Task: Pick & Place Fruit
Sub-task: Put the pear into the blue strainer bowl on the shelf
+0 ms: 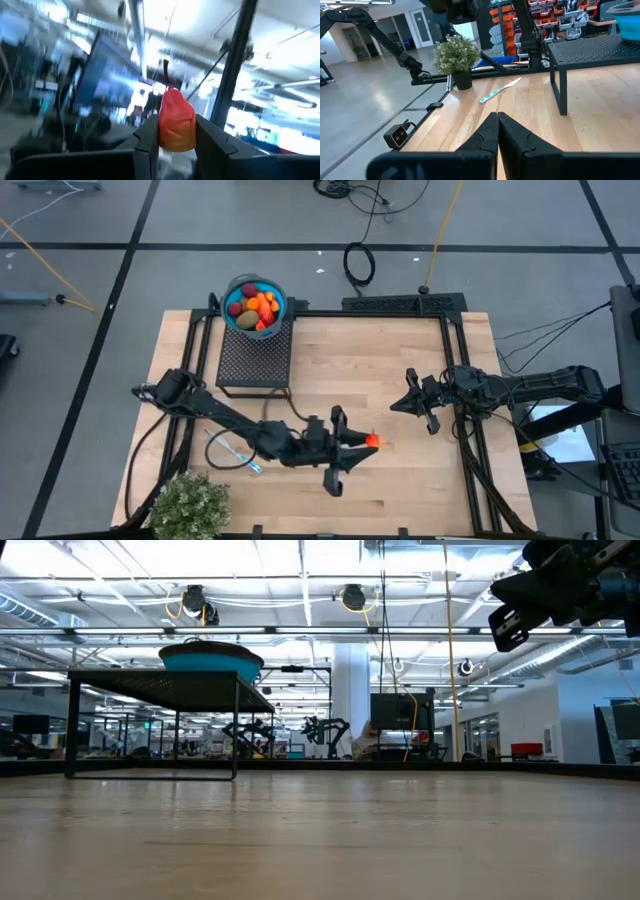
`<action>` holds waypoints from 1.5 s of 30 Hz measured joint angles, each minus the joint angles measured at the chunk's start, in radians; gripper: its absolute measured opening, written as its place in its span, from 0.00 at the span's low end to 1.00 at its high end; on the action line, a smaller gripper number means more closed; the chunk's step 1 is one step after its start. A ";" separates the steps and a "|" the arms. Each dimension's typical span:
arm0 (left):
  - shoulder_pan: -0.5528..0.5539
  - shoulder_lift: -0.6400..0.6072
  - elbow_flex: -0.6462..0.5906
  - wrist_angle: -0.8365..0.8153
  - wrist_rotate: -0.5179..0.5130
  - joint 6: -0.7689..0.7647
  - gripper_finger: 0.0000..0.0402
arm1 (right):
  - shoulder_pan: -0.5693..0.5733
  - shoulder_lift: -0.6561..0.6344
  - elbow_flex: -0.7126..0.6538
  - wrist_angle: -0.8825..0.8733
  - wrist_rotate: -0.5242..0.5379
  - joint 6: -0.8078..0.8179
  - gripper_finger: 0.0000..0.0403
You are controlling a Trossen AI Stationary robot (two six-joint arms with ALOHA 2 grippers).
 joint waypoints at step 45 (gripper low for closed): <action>0.337 -0.425 0.000 -0.125 -1.185 1.006 0.23 | 0.000 0.000 0.001 -0.003 0.137 -0.183 0.00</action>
